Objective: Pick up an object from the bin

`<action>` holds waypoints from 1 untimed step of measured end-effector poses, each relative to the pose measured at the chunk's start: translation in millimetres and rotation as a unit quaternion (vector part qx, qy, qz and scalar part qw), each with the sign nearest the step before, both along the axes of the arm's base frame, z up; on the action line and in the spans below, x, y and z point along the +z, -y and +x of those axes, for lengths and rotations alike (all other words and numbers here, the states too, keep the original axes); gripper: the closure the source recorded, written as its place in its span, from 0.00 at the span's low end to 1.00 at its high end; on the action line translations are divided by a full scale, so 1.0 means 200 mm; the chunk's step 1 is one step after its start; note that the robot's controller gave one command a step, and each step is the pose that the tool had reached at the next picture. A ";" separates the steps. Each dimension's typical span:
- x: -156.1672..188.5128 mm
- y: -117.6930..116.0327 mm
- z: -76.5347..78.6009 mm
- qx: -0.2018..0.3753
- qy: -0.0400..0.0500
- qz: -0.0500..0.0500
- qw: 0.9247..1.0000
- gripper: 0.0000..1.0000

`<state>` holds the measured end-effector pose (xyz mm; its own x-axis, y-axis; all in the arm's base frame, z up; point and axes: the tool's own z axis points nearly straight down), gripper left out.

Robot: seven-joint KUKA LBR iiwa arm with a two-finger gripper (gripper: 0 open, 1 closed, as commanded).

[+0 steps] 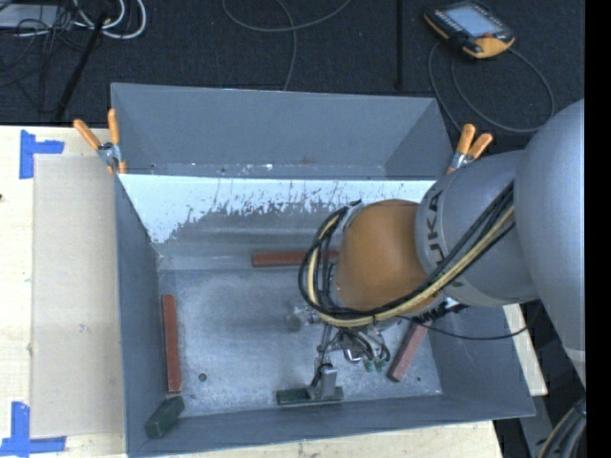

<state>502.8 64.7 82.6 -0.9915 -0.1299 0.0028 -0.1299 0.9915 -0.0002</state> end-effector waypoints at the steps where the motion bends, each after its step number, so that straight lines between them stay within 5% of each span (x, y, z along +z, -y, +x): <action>1: -0.06 -0.24 -0.14 -0.130 -0.003 0.000 0.992 1.00</action>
Offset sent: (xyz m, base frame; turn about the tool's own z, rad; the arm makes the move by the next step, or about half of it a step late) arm 0.0000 0.0000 0.0000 0.0000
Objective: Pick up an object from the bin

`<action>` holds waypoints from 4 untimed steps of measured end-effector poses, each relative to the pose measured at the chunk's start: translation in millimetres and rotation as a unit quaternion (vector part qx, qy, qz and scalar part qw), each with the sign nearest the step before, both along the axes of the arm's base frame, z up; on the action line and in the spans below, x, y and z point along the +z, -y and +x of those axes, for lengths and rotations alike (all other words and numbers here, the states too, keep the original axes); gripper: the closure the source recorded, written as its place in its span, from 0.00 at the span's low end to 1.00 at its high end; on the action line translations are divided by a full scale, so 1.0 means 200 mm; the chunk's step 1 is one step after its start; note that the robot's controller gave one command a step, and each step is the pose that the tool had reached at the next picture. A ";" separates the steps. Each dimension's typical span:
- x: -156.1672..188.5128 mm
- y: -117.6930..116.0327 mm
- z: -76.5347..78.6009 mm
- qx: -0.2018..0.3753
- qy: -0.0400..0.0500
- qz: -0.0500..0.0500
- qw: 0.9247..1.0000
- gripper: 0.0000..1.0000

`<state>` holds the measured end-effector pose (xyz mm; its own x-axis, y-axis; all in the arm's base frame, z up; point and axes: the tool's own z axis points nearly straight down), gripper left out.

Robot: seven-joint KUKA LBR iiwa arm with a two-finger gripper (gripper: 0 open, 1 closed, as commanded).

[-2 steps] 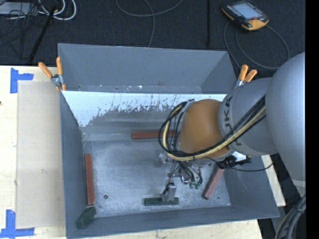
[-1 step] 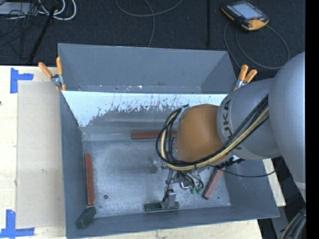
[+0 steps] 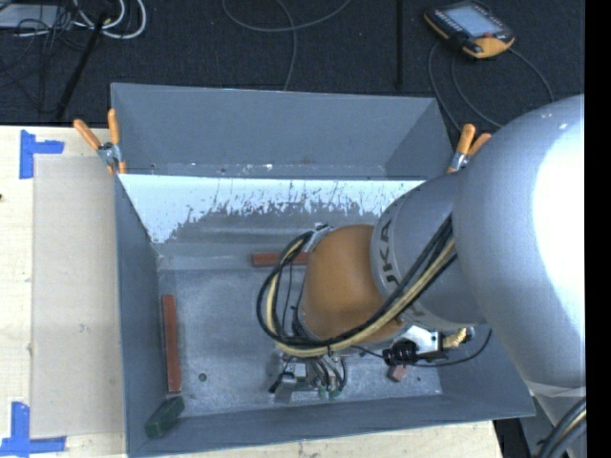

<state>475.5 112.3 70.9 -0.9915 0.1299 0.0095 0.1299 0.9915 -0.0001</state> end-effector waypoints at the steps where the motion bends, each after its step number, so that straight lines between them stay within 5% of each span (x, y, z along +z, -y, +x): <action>1: -0.01 0.01 0.01 0.000 0.005 -0.001 1.000 0.00; 2: -0.01 0.01 0.01 0.000 0.005 -0.001 1.000 0.00; 3: 0.03 0.09 0.02 0.070 0.005 0.001 0.998 0.00; 4: 0.03 0.33 0.10 0.232 0.005 0.001 0.973 1.00</action>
Offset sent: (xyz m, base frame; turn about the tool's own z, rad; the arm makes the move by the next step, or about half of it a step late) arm 0.0000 0.0000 0.0000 0.0000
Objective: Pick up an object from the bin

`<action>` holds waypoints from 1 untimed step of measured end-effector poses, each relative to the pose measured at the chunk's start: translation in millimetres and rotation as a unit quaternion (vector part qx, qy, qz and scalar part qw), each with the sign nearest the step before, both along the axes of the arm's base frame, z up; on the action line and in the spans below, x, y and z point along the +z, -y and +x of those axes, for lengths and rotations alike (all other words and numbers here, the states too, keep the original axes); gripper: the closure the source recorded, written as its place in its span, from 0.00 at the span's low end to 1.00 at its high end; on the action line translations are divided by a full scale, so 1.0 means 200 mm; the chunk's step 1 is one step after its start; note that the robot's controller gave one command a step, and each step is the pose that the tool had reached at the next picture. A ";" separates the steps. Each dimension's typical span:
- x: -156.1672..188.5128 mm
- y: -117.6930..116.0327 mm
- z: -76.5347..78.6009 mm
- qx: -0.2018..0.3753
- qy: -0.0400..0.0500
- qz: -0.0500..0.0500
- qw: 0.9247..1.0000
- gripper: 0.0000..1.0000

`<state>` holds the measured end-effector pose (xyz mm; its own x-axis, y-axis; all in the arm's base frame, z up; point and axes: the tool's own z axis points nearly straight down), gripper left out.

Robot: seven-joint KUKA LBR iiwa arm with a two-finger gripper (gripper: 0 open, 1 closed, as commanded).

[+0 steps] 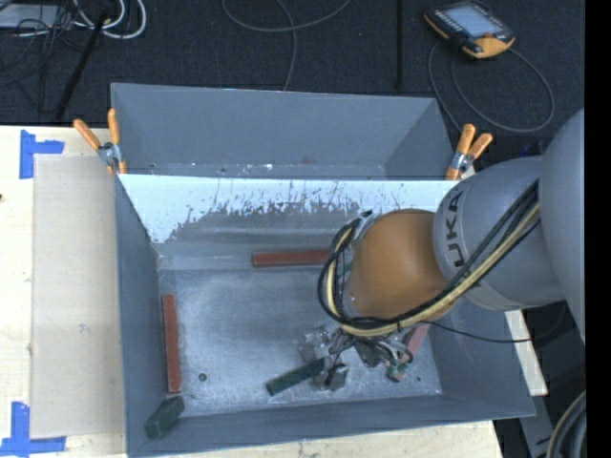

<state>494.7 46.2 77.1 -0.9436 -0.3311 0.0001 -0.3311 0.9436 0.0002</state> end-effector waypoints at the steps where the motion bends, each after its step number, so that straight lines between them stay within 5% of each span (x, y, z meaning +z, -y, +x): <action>1: 0.00 0.00 0.00 0.000 0.000 0.000 1.000 1.00</action>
Offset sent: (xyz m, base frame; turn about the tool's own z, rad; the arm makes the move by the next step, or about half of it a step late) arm 0.0135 0.0177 0.1375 0.0138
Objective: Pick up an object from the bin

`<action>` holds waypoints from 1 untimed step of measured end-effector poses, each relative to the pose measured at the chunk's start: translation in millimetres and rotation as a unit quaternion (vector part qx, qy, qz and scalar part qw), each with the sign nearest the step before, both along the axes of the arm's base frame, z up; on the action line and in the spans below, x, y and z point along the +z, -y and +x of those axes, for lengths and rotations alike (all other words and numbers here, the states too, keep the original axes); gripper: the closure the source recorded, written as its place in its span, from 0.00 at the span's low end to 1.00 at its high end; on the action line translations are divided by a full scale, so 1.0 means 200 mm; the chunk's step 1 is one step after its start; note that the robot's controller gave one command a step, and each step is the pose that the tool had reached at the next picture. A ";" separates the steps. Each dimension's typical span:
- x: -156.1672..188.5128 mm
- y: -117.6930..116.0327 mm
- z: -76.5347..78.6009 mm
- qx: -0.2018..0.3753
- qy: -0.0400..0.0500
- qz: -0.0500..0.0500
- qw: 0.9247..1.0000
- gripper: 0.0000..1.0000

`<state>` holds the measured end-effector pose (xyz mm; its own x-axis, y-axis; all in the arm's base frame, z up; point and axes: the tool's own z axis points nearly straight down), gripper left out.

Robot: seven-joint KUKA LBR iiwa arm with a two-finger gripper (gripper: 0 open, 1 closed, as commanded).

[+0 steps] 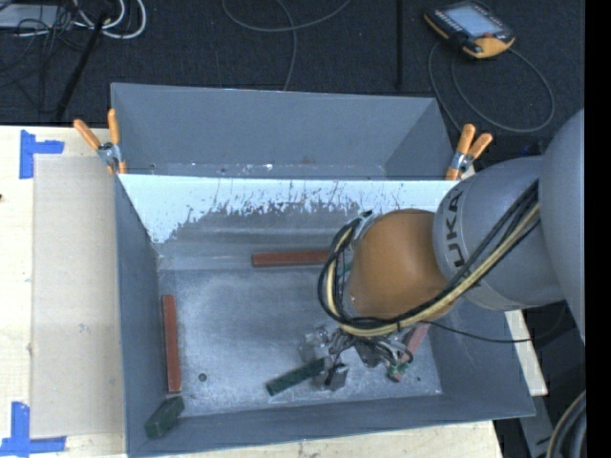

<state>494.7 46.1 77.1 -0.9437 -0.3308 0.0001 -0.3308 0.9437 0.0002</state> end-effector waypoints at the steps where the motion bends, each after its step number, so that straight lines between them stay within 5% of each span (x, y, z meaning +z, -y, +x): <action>1: 0.69 -0.09 0.07 -0.007 0.000 0.000 1.000 1.00</action>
Offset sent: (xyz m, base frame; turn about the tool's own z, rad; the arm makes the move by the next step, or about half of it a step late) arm 0.0000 0.0000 0.0000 0.0000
